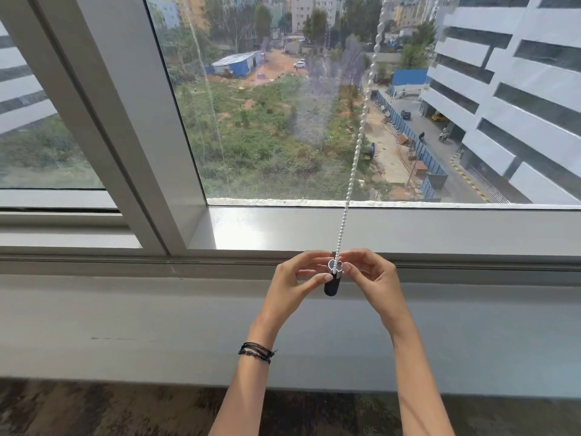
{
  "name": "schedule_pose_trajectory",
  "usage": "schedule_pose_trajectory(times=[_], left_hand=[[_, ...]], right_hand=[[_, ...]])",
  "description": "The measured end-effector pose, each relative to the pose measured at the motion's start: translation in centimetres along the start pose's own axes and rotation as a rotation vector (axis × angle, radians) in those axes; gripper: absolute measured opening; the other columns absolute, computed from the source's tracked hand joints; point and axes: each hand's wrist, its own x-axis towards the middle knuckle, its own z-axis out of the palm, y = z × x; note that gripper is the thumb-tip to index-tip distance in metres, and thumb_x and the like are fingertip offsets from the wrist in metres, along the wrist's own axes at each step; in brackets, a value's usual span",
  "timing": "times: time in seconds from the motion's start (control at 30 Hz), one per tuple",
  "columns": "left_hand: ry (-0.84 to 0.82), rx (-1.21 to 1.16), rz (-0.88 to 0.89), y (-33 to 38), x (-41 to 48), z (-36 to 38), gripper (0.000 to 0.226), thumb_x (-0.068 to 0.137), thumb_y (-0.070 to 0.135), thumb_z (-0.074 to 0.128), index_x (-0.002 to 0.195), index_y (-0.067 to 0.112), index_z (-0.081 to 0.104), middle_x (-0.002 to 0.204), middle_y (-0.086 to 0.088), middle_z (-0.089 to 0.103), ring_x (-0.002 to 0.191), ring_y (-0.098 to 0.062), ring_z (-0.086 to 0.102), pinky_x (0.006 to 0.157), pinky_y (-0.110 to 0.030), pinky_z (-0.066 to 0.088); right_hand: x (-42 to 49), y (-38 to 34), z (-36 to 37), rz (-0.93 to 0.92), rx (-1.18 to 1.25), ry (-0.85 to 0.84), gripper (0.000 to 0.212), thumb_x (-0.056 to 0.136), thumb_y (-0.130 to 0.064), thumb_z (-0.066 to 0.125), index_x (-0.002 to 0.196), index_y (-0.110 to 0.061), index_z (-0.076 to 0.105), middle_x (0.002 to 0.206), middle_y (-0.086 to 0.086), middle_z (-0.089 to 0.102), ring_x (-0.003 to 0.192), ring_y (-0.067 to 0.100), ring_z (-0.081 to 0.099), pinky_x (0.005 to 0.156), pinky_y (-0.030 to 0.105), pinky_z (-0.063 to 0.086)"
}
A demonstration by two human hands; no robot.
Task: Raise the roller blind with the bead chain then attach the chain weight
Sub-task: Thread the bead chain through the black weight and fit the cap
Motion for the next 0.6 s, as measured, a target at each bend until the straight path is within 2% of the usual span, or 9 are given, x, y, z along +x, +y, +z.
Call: schedule_pose_trajectory(times=[0.07,0.27,0.6], left_hand=[[0.007,-0.008,0.002,-0.01,-0.04,0.01,0.028,0.082,0.017,0.072,0.108,0.025,0.066,0.102,0.013,0.073,0.095,-0.007,0.069,0.083,-0.016,0.052],[0.017,-0.009,0.015,-0.18,-0.23,0.21,0.020,0.083,0.019,0.071,0.102,0.025,0.068,0.100,0.010,0.074,0.091,-0.008,0.070,0.081,-0.016,0.053],[0.010,-0.012,0.034,-0.55,-0.25,0.34,0.017,0.084,0.019,0.071,0.101,0.021,0.068,0.098,0.010,0.074,0.091,-0.007,0.070,0.079,-0.015,0.052]], right_hand=[[-0.08,0.06,0.03,0.013,0.012,0.002,0.013,0.077,-0.030,0.070,0.088,-0.025,0.071,0.090,-0.008,0.075,0.087,0.011,0.069,0.078,0.018,0.053],[-0.26,0.14,0.08,0.031,0.030,-0.002,0.014,0.078,-0.028,0.069,0.088,-0.018,0.071,0.090,-0.001,0.075,0.088,0.017,0.069,0.081,0.031,0.057],[-0.53,0.10,-0.13,0.031,0.043,-0.011,0.012,0.080,-0.023,0.069,0.089,-0.015,0.071,0.091,0.004,0.075,0.088,0.020,0.070,0.077,0.029,0.057]])
